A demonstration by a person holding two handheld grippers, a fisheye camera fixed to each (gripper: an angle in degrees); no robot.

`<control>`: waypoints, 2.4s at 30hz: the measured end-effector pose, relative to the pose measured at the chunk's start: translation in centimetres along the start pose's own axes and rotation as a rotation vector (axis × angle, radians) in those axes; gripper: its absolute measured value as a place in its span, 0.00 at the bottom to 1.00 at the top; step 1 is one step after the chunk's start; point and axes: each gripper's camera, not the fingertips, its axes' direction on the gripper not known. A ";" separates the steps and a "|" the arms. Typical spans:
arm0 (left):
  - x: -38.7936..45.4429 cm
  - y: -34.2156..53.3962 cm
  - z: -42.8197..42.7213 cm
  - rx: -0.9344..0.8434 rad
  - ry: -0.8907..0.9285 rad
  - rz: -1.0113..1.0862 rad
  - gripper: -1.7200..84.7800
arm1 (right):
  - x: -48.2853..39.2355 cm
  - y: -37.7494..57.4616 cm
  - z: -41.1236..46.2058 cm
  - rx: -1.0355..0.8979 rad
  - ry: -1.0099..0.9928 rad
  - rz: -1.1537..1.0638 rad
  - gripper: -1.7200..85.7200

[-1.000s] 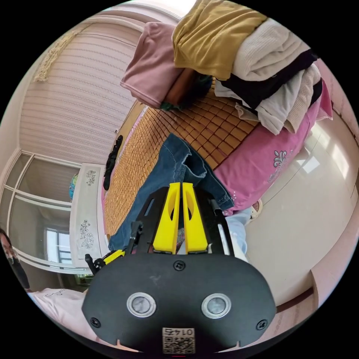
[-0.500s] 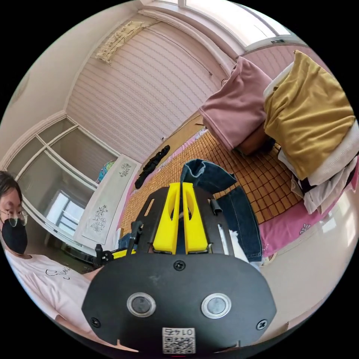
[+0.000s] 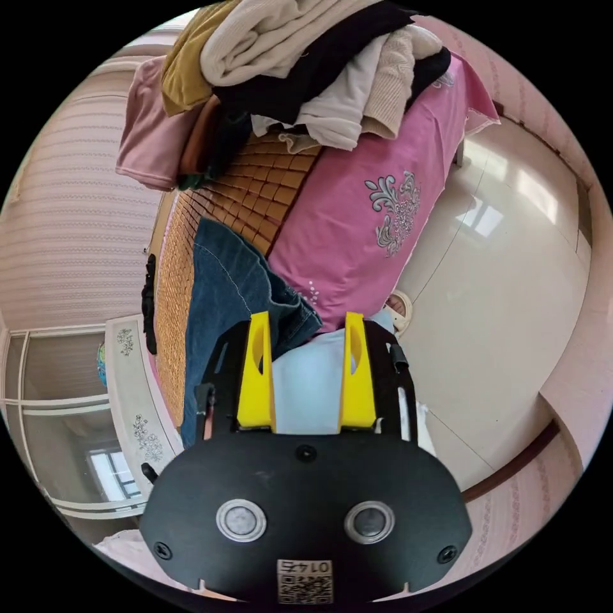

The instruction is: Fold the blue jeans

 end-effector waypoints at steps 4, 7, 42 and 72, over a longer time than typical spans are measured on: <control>-0.7 0.6 0.1 -0.006 0.000 -0.014 0.01 | 2.9 -2.0 5.3 -0.114 -0.199 0.042 0.15; -1.0 0.9 -0.1 -0.006 -0.015 -0.007 0.01 | 2.5 -2.5 6.3 -0.068 -0.237 -0.002 0.07; -1.4 7.7 4.1 0.047 0.023 -0.172 0.01 | -16.6 37.7 70.4 -0.583 0.574 -1.636 0.01; 5.2 11.9 6.1 0.108 -0.012 -0.053 0.01 | -21.6 28.4 87.1 -0.719 0.757 -1.593 0.01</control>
